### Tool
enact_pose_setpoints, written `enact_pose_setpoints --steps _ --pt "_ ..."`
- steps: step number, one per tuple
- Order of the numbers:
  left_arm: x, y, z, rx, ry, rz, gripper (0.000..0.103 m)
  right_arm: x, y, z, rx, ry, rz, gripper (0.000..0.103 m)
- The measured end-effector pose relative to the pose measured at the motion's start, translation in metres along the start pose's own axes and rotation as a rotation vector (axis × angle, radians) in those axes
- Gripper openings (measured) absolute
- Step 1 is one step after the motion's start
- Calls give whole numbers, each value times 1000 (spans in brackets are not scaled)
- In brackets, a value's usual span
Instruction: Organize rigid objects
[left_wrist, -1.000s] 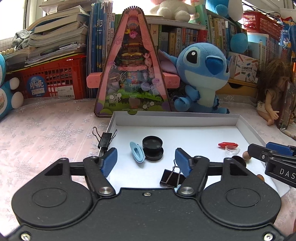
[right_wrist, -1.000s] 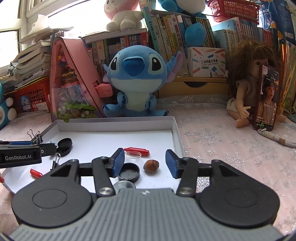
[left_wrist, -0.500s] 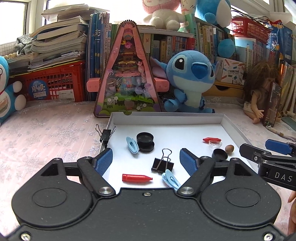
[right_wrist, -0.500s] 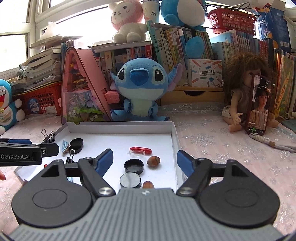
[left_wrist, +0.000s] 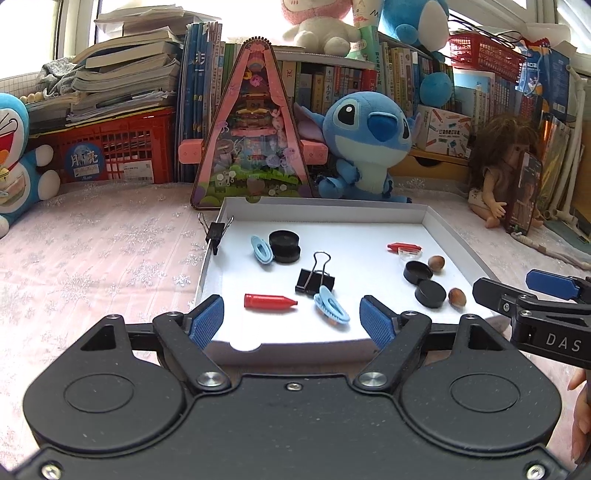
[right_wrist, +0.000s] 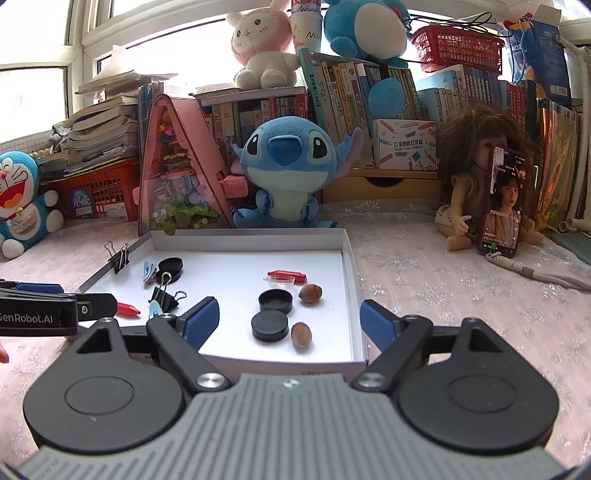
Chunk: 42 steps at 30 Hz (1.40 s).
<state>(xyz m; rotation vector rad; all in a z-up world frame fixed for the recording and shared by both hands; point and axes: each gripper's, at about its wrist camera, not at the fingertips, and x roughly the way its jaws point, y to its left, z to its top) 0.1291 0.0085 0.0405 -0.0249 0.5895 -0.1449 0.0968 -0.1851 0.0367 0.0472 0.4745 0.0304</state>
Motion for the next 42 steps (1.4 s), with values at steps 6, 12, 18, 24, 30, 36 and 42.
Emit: enact_pose_setpoints --steps 6,12,18,24,30,36,42 --pt "-8 1 -13 1 7 6 80 -6 2 -9 3 17 2 91" --pt "-6 2 -25 8 31 20 80 -6 3 -20 -7 46 -3 93" --pt "0 2 -37 4 65 37 80 -3 2 -29 -10 76 -16 93" --pt "6 1 -44 3 82 50 80 4 1 -36 -17 119 -34 96" --pt "12 -1 -47 -6 92 70 83 13 0 -38 -8 170 -49 100" --pt "13 -5 -52 10 75 85 85 17 0 -40 -6 207 -49 103" --pt "14 -5 -54 2 79 100 91 18 1 -41 -10 217 -53 103"
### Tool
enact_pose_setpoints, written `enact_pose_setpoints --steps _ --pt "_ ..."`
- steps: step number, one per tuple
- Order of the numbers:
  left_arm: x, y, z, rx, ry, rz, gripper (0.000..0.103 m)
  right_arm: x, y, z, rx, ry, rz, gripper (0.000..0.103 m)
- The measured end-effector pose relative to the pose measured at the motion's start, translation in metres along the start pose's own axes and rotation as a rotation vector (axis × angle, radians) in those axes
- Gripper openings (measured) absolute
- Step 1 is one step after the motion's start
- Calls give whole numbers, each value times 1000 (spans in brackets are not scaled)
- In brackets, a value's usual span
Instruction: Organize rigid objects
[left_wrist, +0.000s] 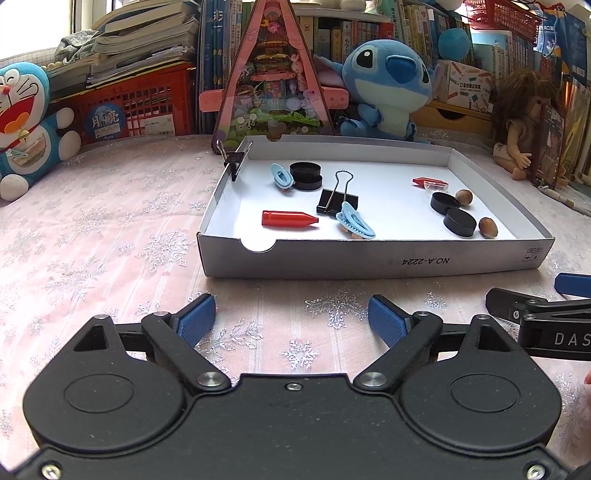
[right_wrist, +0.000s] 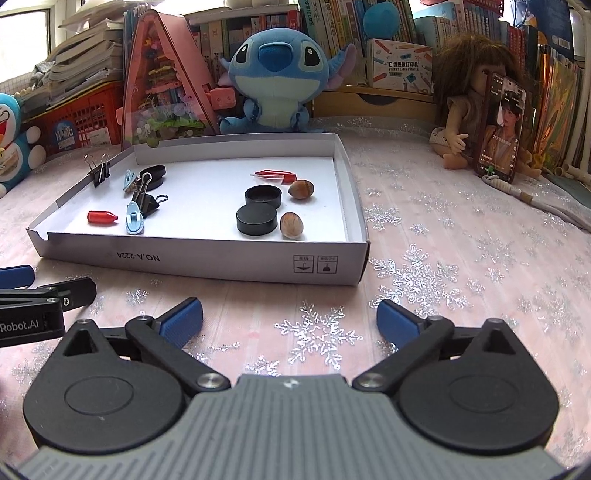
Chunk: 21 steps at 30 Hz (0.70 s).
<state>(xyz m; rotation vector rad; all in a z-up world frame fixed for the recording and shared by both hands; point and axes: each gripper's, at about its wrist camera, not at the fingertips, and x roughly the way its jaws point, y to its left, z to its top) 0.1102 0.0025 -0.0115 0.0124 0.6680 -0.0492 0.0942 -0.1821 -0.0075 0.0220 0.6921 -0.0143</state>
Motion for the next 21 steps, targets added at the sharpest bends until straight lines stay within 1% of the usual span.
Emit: enact_pose_setpoints --steps 5,9,11,21 --pt "-1 -1 -3 -11 -4 23 95 0 1 0 -6 5 -5 103" --pt "-1 0 -3 -13 -1 22 97 0 1 0 -6 5 -5 103" --pt "0 -1 -3 -7 6 19 102 0 1 0 -6 5 -5 103" --pt "0 -1 -3 -4 10 16 103 1 0 0 0 6 0 103"
